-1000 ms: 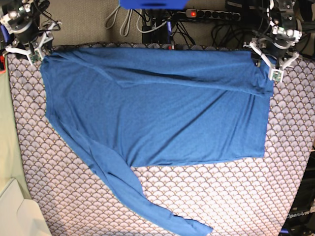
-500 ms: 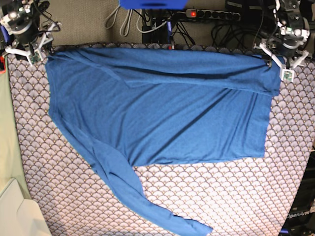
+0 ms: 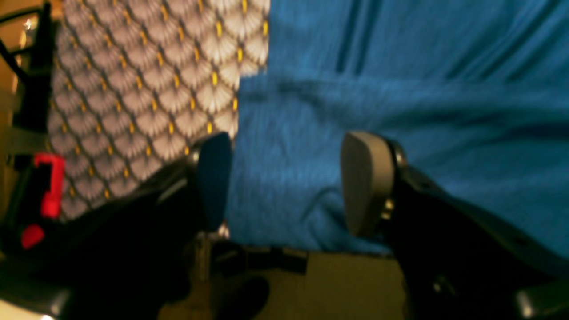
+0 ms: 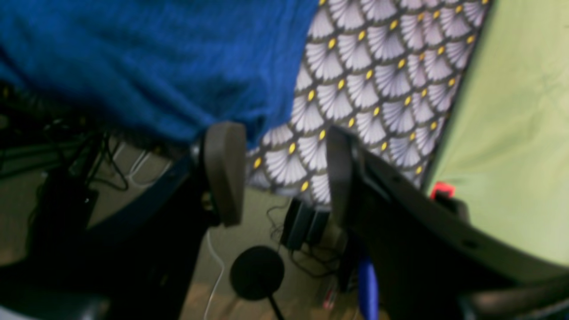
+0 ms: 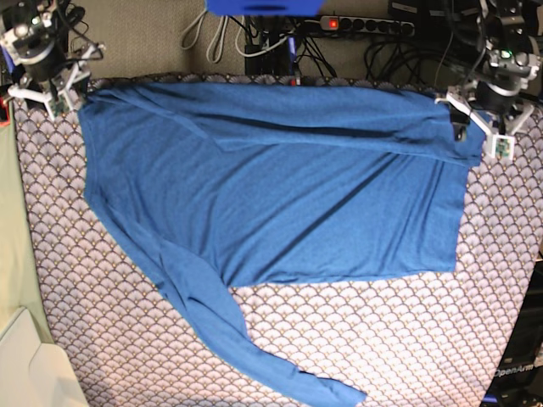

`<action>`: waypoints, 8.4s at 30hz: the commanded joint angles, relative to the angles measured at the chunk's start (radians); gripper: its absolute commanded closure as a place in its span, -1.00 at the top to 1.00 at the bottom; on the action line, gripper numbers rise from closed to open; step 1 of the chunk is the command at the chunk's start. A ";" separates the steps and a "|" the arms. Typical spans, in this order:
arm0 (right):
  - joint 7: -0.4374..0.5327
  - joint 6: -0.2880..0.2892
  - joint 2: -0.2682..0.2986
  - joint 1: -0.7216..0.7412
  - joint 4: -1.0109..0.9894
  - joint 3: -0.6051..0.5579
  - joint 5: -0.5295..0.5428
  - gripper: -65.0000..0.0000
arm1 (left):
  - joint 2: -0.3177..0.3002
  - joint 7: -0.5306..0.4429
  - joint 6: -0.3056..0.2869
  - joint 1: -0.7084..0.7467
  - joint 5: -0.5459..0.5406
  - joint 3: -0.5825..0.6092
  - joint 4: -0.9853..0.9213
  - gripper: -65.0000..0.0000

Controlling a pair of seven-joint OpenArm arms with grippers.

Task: Fold the T-shirt properly
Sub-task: 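Pull both held corners back toward the robot, stretching the shirt flat, then release and move both grippers down the shirt sides to grasp the body edges, then lift the grasped body edges and fold them toward the collar with both grippers, then release the right gripper and move it to grasp the hanging sleeve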

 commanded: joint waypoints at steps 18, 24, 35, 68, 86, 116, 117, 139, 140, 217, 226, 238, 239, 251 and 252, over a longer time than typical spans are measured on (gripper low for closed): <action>-0.307 0.071 0.013 0.598 -0.021 -0.125 -0.001 -0.06 | 0.001 -0.017 0.005 -0.408 0.007 0.042 -0.166 0.18; -0.343 0.071 0.011 0.856 -0.312 -0.238 -0.001 -0.06 | -0.002 -0.030 0.005 -0.595 0.007 0.086 -0.397 0.17; -0.181 0.071 -0.003 1.189 -0.908 -0.301 -0.001 -0.06 | -0.065 -0.166 0.016 -0.884 0.036 0.260 -0.790 0.17; 0.072 0.068 -0.027 1.258 -1.236 -0.295 0.004 -0.06 | -0.046 -0.303 0.016 -1.022 0.134 0.273 -1.098 0.17; 0.093 0.068 -0.030 1.251 -1.276 -0.297 0.004 -0.99 | -0.056 -0.312 0.016 -1.029 0.136 0.273 -1.106 0.18; 0.093 0.068 -0.032 1.251 -1.276 -0.300 0.001 -1.00 | -0.065 -0.488 0.017 -1.057 0.128 0.267 -1.348 0.04; 0.093 0.068 -0.030 1.251 -1.276 -0.300 0.002 -1.00 | -0.065 -0.488 0.017 -1.057 0.128 0.267 -1.348 -0.10; -0.057 0.068 -0.027 0.944 -0.598 -0.261 0.068 -1.00 | -0.066 -0.275 0.017 -0.943 0.126 0.266 -0.973 -0.99; -0.071 0.068 -0.027 0.930 -0.566 -0.254 0.071 -1.00 | -0.065 -0.263 0.017 -0.926 0.126 0.266 -0.945 -0.99; -0.106 0.152 -0.093 0.207 0.080 -0.031 0.140 -1.00 | -0.014 -0.112 0.005 -0.261 0.126 0.026 -0.333 0.15; -0.274 0.152 -0.095 0.407 0.080 -0.033 0.132 -1.00 | -0.017 -0.112 0.010 -0.261 0.126 0.019 -0.319 0.60; -0.550 0.152 -0.096 0.870 -0.211 -0.252 0.019 -0.88 | -0.014 -0.112 0.014 -0.276 0.134 0.019 -0.319 0.60; -0.548 0.136 -0.098 0.913 -0.277 -0.286 0.005 -0.79 | -0.014 -0.112 0.014 -0.276 0.134 0.019 -0.319 0.60; -0.218 0.050 -0.207 1.261 -0.957 -0.378 -0.024 -0.19 | -0.014 -0.112 0.013 -0.276 0.134 0.023 -0.319 0.60; -0.191 0.033 -0.213 1.286 -1.009 -0.378 -0.024 -0.19 | -0.014 -0.112 0.013 -0.276 0.134 0.020 -0.319 0.60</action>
